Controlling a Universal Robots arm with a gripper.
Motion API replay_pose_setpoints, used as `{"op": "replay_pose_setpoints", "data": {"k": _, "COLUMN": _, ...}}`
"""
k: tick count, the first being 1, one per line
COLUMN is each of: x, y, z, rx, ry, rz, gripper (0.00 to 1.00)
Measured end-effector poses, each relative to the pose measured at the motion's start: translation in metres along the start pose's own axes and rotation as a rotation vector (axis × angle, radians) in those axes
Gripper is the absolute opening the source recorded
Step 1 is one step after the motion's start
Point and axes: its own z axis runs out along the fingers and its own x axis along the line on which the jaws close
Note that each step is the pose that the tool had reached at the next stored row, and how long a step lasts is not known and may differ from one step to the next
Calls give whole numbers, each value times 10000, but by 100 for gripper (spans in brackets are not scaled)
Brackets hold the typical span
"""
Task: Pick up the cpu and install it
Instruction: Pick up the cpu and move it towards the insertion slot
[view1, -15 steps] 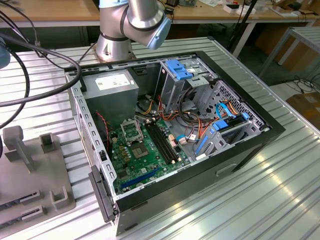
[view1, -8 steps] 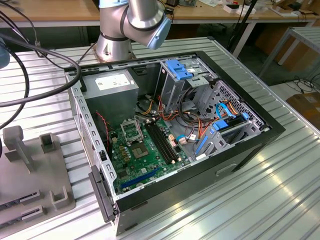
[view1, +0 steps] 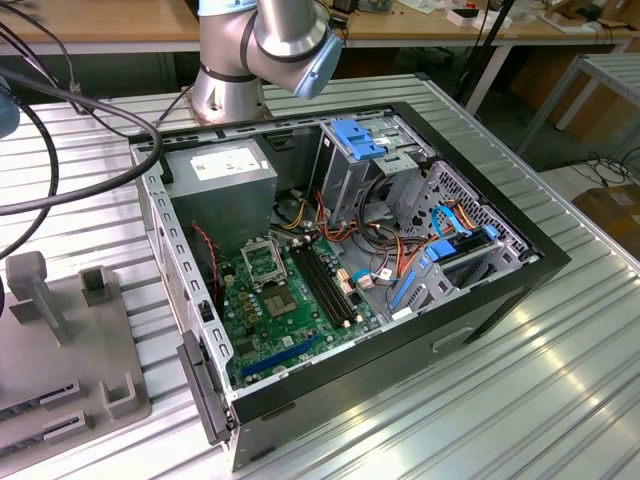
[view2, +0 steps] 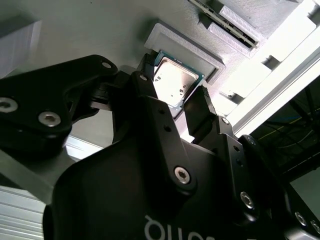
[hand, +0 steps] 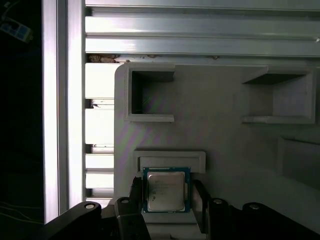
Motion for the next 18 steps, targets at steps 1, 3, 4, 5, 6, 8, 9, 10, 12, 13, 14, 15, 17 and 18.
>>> {"op": "replay_pose_setpoints", "data": {"k": 1, "x": 0, "y": 0, "z": 0, "rx": 0, "ry": 0, "rz": 0, "gripper": 51}}
{"op": "replay_pose_setpoints", "data": {"k": 3, "x": 0, "y": 0, "z": 0, "rx": 0, "ry": 0, "rz": 0, "gripper": 51}}
{"op": "replay_pose_setpoints", "data": {"k": 4, "x": 0, "y": 0, "z": 0, "rx": 0, "ry": 1, "rz": 0, "gripper": 51}}
{"op": "replay_pose_setpoints", "data": {"k": 5, "x": 0, "y": 0, "z": 0, "rx": 0, "ry": 0, "rz": 0, "gripper": 51}}
{"op": "replay_pose_setpoints", "data": {"k": 6, "x": 0, "y": 0, "z": 0, "rx": 0, "ry": 0, "rz": 0, "gripper": 51}}
{"op": "replay_pose_setpoints", "data": {"k": 8, "x": 0, "y": 0, "z": 1, "rx": 0, "ry": 0, "rz": 0, "gripper": 51}}
{"op": "replay_pose_setpoints", "data": {"k": 9, "x": 0, "y": 0, "z": 1, "rx": 0, "ry": 0, "rz": 0, "gripper": 51}}
{"op": "replay_pose_setpoints", "data": {"k": 10, "x": 0, "y": 0, "z": 1, "rx": 0, "ry": 0, "rz": 0, "gripper": 51}}
{"op": "replay_pose_setpoints", "data": {"k": 12, "x": 0, "y": 0, "z": 0, "rx": 1, "ry": 1, "rz": 0, "gripper": 44}}
{"op": "replay_pose_setpoints", "data": {"k": 13, "x": 0, "y": 0, "z": 0, "rx": 1, "ry": 1, "rz": -1, "gripper": 44}}
{"op": "replay_pose_setpoints", "data": {"k": 14, "x": 0, "y": 0, "z": 1, "rx": 0, "ry": 0, "rz": 0, "gripper": 44}}
{"op": "replay_pose_setpoints", "data": {"k": 15, "x": 0, "y": 0, "z": 1, "rx": 0, "ry": 1, "rz": 0, "gripper": 44}}
{"op": "replay_pose_setpoints", "data": {"k": 17, "x": 0, "y": 0, "z": 1, "rx": 0, "ry": 0, "rz": 0, "gripper": 44}}
{"op": "replay_pose_setpoints", "data": {"k": 18, "x": 0, "y": 0, "z": 1, "rx": 0, "ry": 1, "rz": 0, "gripper": 44}}
